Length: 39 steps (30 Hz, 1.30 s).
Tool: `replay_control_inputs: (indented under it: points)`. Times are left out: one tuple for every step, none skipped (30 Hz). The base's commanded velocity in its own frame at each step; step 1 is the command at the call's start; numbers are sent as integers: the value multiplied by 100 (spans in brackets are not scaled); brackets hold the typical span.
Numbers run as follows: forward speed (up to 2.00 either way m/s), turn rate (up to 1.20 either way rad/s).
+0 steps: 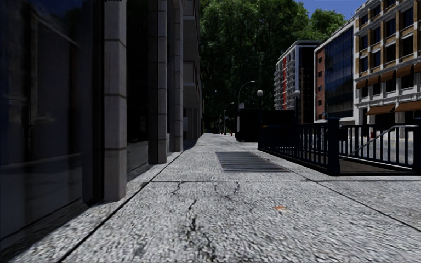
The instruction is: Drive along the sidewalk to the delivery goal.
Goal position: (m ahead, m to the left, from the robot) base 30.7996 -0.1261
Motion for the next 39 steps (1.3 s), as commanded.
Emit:
replay_control_inputs:
  points:
    - [200, 0]
    - [200, 0]
    - [200, 0]
    - [200, 0]
    - [200, 0]
    - [200, 0]
    - [200, 0]
    - [200, 0]
    - [200, 0]
    - [200, 0]
    - [200, 0]
    - [200, 0]
    - [200, 0]
    - [200, 0]
    - [200, 0]
    - [200, 0]
    - [200, 0]
    - [200, 0]
    - [200, 0]
    - [200, 0]
    - [200, 0]
    - [200, 0]
    - [200, 0]
    - [200, 0]
    - [200, 0]
    - [200, 0]
    - [200, 0]
    - [200, 0]
    - [200, 0]
    - [200, 0]
    - [200, 0]
    - [200, 0]
    - [200, 0]
    - [200, 0]
    - [200, 0]
    - [200, 0]
    - [200, 0]
    - [200, 0]
    - [200, 0]
